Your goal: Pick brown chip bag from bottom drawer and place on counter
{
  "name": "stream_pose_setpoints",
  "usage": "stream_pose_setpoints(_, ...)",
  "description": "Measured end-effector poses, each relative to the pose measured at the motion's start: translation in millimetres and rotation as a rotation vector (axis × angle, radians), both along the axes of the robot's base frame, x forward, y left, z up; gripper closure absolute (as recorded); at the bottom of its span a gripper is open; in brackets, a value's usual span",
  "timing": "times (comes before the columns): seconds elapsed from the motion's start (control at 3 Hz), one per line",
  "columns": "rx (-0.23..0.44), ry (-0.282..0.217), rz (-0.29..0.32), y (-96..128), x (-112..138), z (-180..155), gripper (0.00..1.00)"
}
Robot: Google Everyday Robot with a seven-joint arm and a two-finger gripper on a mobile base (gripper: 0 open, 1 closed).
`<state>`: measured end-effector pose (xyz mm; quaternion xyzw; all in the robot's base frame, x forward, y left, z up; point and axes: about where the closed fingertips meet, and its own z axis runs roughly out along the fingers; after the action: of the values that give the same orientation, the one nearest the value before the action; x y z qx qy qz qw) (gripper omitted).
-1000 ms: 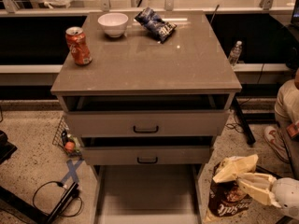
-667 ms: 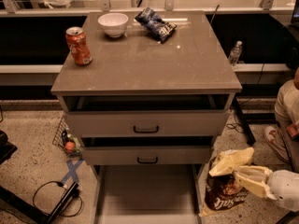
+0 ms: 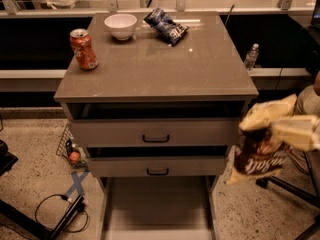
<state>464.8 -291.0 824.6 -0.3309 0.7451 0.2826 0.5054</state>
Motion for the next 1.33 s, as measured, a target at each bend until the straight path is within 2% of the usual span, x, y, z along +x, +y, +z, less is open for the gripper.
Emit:
stream_pose_setpoints(0.33,-0.052,-0.037,-0.051,-8.0,33.5,95.7,1.00)
stream_pose_setpoints(0.67,-0.090,-0.115,-0.058,-1.4,75.0,169.9,1.00)
stream_pose_setpoints(1.0,-0.129,-0.221,-0.029,26.6,127.3,217.2,1.00)
stream_pose_setpoints(1.33,-0.128,-0.303,0.037,69.0,187.5,231.3,1.00)
